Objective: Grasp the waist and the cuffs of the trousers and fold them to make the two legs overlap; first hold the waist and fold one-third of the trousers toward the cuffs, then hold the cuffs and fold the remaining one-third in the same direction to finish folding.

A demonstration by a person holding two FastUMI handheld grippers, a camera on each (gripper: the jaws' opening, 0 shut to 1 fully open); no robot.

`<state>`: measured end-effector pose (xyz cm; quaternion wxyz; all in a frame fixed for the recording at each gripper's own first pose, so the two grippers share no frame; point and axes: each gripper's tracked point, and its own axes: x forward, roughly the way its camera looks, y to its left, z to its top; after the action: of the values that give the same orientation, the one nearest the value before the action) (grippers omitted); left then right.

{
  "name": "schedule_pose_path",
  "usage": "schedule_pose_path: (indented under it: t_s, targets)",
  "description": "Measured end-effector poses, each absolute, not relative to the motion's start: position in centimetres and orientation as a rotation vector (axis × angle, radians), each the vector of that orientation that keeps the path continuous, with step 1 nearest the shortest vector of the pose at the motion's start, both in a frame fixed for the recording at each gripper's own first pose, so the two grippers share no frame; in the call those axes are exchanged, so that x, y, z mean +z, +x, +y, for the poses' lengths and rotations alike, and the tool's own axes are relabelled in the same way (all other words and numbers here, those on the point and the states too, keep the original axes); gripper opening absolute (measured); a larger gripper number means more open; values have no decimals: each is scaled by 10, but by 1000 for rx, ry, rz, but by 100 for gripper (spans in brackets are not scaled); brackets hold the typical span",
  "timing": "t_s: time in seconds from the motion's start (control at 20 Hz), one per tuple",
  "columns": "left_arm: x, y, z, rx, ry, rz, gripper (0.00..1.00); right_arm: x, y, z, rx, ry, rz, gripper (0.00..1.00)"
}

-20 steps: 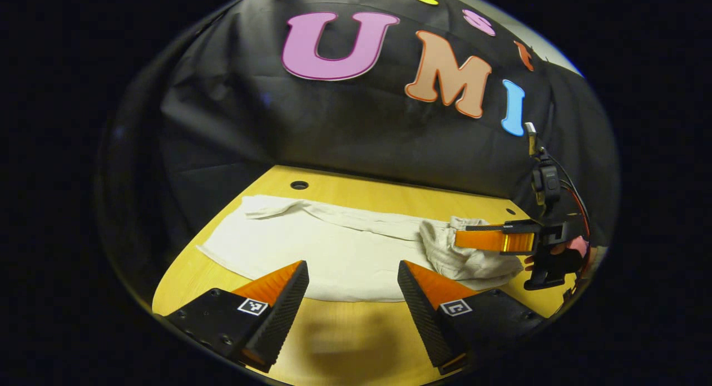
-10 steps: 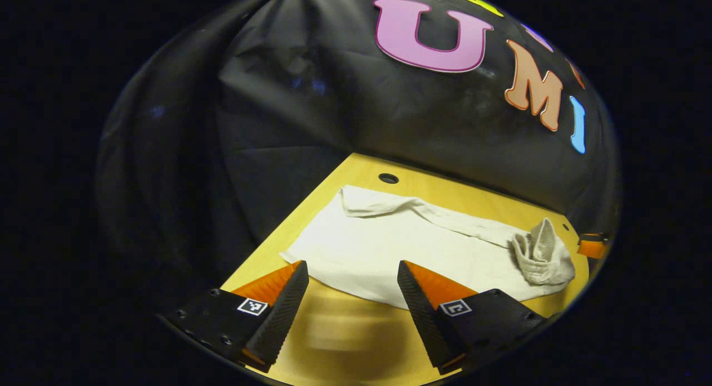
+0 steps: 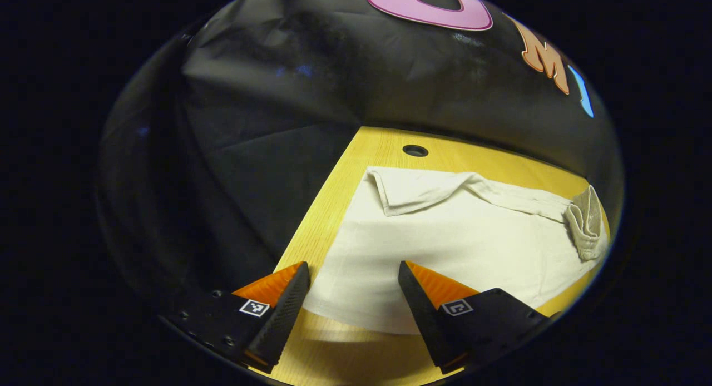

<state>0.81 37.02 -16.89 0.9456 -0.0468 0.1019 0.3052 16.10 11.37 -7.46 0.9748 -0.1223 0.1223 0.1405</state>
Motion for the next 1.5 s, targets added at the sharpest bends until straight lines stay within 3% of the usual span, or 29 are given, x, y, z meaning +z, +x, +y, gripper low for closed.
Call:
schedule_pose_path:
  t_s: [0.15, 0.3, 0.35, 0.4, 0.5, 0.6, 0.7, 0.75, 1.0, 1.1, 1.2, 1.25, 1.5]
  targets:
    - [-169, 2, 365, 595, -87, 216, 95, -61, 161, 112, 274, -208, 223, 93]
    - [-168, 1, 365, 584, -87, 216, 91, -65, 159, 118, 294, -189, 246, 96]
    - [-168, -6, 370, 579, -88, 220, 82, -69, 159, 120, 299, -194, 247, 96]
    - [-168, -7, 372, 573, -86, 218, 80, -70, 157, 122, 303, -198, 247, 93]
    - [-165, -13, 378, 540, -90, 216, 61, -75, 154, 127, 318, -201, 259, 96]
    - [-155, -28, 389, 531, -98, 216, 19, -79, 149, 128, 332, -214, 272, 96]
    - [-143, -34, 388, 520, -113, 213, 5, -82, 148, 127, 332, -227, 275, 93]
    - [-144, -32, 383, 497, -133, 217, 1, -83, 147, 126, 333, -227, 276, 96]
    - [-102, -47, 357, 394, -258, 121, 0, -84, 148, 128, 324, -223, 283, 96]
    - [-55, -60, 332, 333, -307, 48, 0, -81, 149, 125, 322, -218, 283, 93]
    - [-18, -63, 308, 280, -334, -10, 0, -76, 152, 122, 320, -201, 284, 96]
    - [-4, -61, 296, 264, -333, -29, 0, -71, 153, 119, 318, -197, 285, 93]
    - [50, -7, 186, 107, -257, -66, 0, -52, 158, 75, 284, -199, 260, 96]
